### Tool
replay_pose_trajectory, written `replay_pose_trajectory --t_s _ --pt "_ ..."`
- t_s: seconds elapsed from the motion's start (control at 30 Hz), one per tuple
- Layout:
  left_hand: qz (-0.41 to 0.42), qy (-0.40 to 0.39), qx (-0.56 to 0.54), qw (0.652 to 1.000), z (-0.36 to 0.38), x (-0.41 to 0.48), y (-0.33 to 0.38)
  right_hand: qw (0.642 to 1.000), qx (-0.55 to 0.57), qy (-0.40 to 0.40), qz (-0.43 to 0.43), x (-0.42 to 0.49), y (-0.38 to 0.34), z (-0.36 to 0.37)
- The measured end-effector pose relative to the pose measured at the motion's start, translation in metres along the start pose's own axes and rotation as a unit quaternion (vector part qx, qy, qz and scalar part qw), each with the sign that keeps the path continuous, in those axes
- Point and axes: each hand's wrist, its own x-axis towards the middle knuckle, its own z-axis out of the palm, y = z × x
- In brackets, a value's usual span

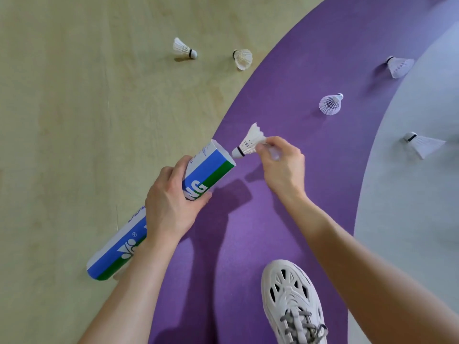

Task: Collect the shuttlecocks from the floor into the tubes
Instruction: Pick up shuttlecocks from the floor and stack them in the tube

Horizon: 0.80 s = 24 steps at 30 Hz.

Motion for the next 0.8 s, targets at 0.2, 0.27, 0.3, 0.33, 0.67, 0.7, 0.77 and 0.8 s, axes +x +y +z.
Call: replay_pose_trajectory --t_s 0.2,0.27,0.3,0.33,0.67,0.7,0.77,0.8 --pt "0.053 0.049 -0.039 0.997 0.007 0.004 0.026 0.982 0.143 0.084 -0.086 -0.034 -0.035 -0.056" --pt "0.067 0.067 -0.055 0.994 0.009 0.004 0.038 0.978 0.149 0.071 -0.129 -0.044 -0.042 -0.063" --pt "0.074 0.076 -0.061 0.992 0.01 0.004 0.043 0.977 0.139 0.058 -0.149 -0.048 -0.043 -0.065" --pt "0.084 0.087 -0.065 0.99 0.012 0.004 0.047 0.979 0.12 0.036 -0.163 -0.052 -0.042 -0.067" --pt "0.234 0.069 -0.109 0.964 0.041 0.007 0.077 0.919 -0.171 -0.339 -0.103 -0.054 -0.044 -0.111" --pt "0.244 0.06 -0.107 0.962 0.045 0.007 0.081 0.915 -0.184 -0.345 -0.098 -0.052 -0.039 -0.113" --pt "0.25 0.055 -0.099 0.962 0.052 0.007 0.088 0.93 -0.156 -0.322 -0.083 -0.049 -0.029 -0.123" --pt "0.248 0.058 -0.093 0.963 0.056 0.008 0.093 0.945 -0.121 -0.292 -0.08 -0.049 -0.024 -0.131"
